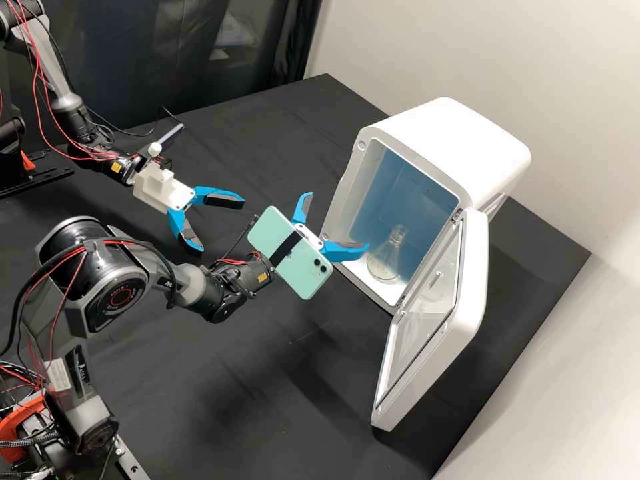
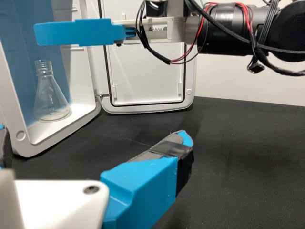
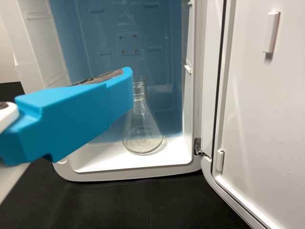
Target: Take the flask out of the incubator
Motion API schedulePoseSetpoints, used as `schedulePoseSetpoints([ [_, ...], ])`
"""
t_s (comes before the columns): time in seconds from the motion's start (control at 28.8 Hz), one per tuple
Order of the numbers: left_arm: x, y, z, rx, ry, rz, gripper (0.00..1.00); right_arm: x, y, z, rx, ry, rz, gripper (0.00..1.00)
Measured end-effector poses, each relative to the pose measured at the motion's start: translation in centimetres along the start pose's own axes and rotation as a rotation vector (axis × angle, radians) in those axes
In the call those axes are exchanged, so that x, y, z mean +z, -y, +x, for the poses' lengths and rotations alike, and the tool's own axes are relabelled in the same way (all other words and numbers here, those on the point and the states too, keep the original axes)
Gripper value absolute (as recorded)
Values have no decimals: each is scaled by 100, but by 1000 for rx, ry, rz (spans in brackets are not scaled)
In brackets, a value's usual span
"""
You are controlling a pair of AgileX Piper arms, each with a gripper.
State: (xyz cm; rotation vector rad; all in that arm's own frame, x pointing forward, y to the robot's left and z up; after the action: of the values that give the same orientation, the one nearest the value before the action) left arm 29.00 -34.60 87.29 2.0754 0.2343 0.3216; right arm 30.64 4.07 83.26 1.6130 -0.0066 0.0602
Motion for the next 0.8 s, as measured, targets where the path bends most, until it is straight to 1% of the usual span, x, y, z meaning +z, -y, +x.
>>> schedulePoseSetpoints([
  [0.07,-23,-12,-4,2,-1,6,100,0,0,0,0,0,0,100],
  [0.17,-65,-24,-8,6,-14,3,100,0,0,0,0,0,2,100],
  [0.28,-91,-42,-14,12,-23,-21,100,0,0,0,0,0,4,100],
  [0.35,-98,-56,-24,22,-24,-21,100,0,0,0,0,0,6,100],
  [0.42,-98,-52,-36,21,-24,-21,100,22,-7,7,9,0,5,100],
  [0.49,-98,-52,-36,21,-24,-21,100,81,-21,31,23,9,4,100],
  [0.52,-98,-52,-36,21,-24,-21,100,137,-27,60,26,26,4,100],
  [0.63,-96,-56,-36,25,-23,-21,100,259,-20,118,27,60,3,100],
  [0.7,-96,-56,-36,25,-23,-21,100,361,-36,176,32,89,3,100],
  [0.8,-96,-56,-36,25,-23,-21,100,444,-46,285,30,116,4,100],
])
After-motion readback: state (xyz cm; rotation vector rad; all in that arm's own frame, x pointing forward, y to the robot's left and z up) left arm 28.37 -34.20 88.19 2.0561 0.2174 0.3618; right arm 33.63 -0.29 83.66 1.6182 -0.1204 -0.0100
